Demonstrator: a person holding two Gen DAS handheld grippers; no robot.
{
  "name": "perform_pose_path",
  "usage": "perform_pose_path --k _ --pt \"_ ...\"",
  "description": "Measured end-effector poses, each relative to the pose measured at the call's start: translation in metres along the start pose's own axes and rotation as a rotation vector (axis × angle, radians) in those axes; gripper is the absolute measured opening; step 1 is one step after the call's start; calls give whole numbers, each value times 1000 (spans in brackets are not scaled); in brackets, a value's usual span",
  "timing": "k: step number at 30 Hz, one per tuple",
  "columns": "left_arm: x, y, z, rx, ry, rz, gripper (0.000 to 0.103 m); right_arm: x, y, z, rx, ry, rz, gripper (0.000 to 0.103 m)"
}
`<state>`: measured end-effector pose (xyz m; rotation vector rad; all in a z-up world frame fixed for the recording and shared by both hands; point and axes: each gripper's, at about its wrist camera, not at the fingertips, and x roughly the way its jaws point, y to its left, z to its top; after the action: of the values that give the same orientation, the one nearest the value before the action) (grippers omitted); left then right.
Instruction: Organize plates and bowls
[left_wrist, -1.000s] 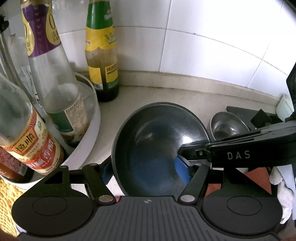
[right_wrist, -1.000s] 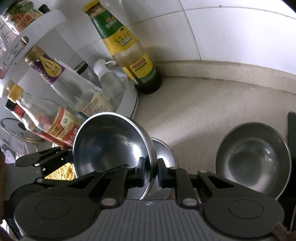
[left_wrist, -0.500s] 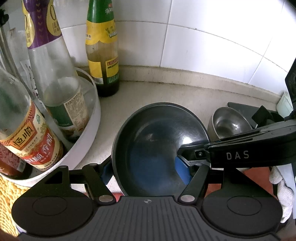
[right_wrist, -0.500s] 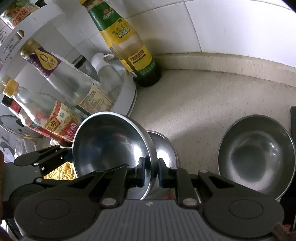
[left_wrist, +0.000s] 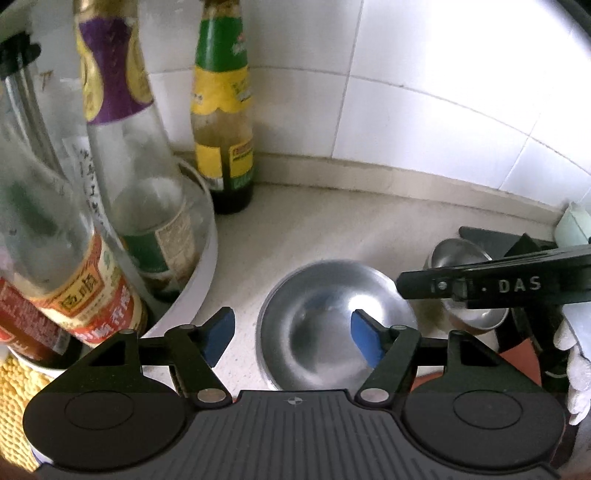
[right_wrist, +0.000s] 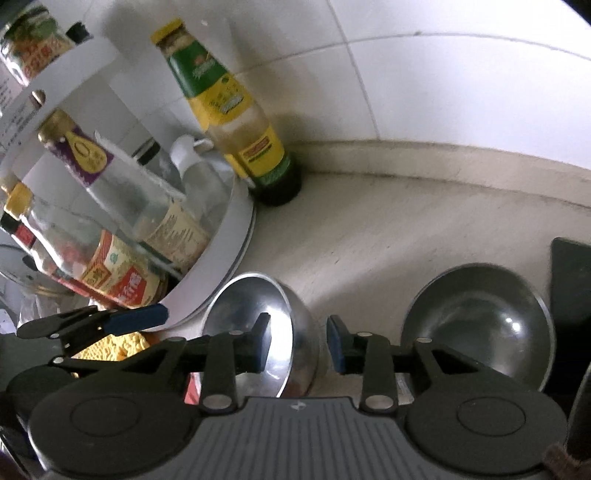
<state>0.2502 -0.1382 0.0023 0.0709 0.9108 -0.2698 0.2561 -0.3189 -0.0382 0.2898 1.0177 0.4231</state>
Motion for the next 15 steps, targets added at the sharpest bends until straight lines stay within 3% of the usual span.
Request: perform_pose_path --k 7,15 --pt "0 -40 12 83 -25 -51 80 -41 -28 -9 53 -81 -57 30" --pt "32 -98 29 205 0 -84 82 -67 -88 -32 198 -114 -160 30"
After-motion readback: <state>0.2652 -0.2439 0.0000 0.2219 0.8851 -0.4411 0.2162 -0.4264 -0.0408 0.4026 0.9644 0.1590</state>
